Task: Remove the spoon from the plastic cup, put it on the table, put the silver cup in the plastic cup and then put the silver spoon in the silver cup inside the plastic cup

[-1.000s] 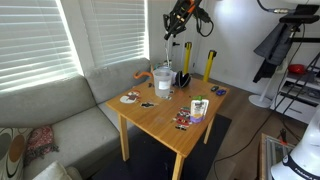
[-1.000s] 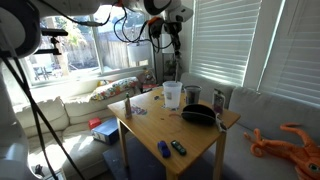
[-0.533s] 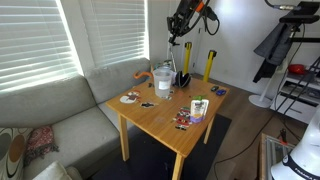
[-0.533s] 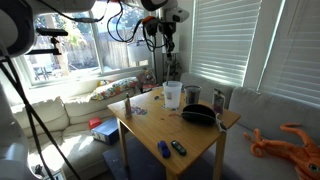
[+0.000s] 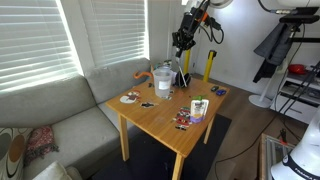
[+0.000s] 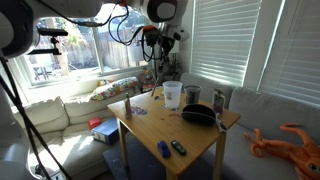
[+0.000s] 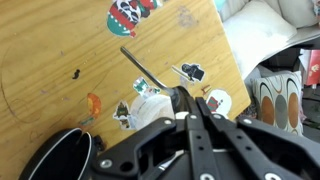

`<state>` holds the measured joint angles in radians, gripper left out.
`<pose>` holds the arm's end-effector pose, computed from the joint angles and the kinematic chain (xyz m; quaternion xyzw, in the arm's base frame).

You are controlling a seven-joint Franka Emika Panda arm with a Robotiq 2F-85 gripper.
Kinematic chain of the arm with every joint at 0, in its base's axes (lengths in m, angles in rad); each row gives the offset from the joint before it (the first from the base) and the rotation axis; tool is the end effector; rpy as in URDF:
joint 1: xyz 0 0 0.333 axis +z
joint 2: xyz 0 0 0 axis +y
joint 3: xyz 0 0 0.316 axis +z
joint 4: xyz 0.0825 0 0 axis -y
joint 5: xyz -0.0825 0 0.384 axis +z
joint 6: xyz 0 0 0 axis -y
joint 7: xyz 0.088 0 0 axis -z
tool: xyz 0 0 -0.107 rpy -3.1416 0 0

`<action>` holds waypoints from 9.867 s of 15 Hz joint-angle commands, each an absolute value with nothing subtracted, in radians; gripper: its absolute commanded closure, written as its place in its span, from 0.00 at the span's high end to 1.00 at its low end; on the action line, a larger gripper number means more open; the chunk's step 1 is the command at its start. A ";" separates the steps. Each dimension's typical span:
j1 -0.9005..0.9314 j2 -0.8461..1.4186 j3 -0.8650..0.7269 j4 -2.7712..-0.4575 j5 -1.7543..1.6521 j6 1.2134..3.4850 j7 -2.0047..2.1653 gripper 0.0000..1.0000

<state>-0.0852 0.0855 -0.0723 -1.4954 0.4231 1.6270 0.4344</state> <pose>0.5865 -0.0488 0.6254 -0.9336 0.2917 0.0061 0.2080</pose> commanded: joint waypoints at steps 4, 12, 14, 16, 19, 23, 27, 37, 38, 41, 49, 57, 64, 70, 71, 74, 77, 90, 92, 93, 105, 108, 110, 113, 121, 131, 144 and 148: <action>-0.119 0.076 -0.104 -1.672 0.501 1.607 0.398 0.01; -0.133 0.100 -0.125 -1.825 0.559 1.727 0.325 0.01; -0.140 0.108 -0.129 -1.848 0.586 1.774 0.316 0.01; -0.145 0.117 -0.133 -1.872 0.588 1.806 0.310 0.01; -0.149 0.134 -0.138 -1.888 0.563 1.826 0.316 0.01; -0.155 0.158 -0.147 -1.900 0.558 1.838 0.315 0.01; -0.160 0.179 -0.153 -1.896 0.537 1.832 0.325 0.01; -0.155 0.182 -0.158 -1.870 0.475 1.827 0.341 0.55; -0.154 0.179 -0.157 -1.865 0.463 1.826 0.342 0.62; -0.150 0.176 -0.155 -1.853 0.439 1.828 0.343 0.84; -0.121 0.057 -0.150 -1.778 0.250 1.938 0.386 1.00; -0.085 0.119 -0.118 -1.704 0.086 2.280 0.589 1.00; -0.042 0.243 -0.126 -1.664 0.062 2.371 0.750 1.00; -0.042 0.279 -0.131 -1.650 0.073 2.353 0.769 0.62; -0.042 0.281 -0.132 -1.651 0.074 2.351 0.772 0.54; -0.042 0.283 -0.134 -1.653 0.072 2.349 0.771 0.33; -0.045 0.278 -0.132 -1.653 0.082 2.340 0.764 0.12; -0.044 0.133 -0.131 -1.646 0.082 2.377 0.727 0.01; -0.039 0.091 -0.116 -1.646 0.081 2.380 0.707 0.01; -0.037 0.076 -0.108 -1.638 0.080 2.370 0.700 0.01; -0.024 0.030 -0.040 -1.648 0.119 2.152 0.572 0.01; -0.027 0.041 -0.042 -1.656 0.122 2.103 0.535 0.01; -0.028 0.049 -0.044 -1.661 0.112 2.074 0.521 0.01; -0.031 0.072 -0.049 -1.680 0.106 2.091 0.495 0.01; -0.032 0.131 -0.056 -1.708 0.127 2.095 0.465 0.08; -0.038 0.108 -0.051 -1.691 0.220 2.114 0.435 0.79; -0.063 -0.017 -0.071 -1.879 0.191 1.860 0.262 1.00; -0.055 -0.024 -0.060 -1.973 0.161 1.863 0.282 1.00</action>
<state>-0.0617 0.0182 -0.0672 -1.8813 0.1825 1.8609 0.2844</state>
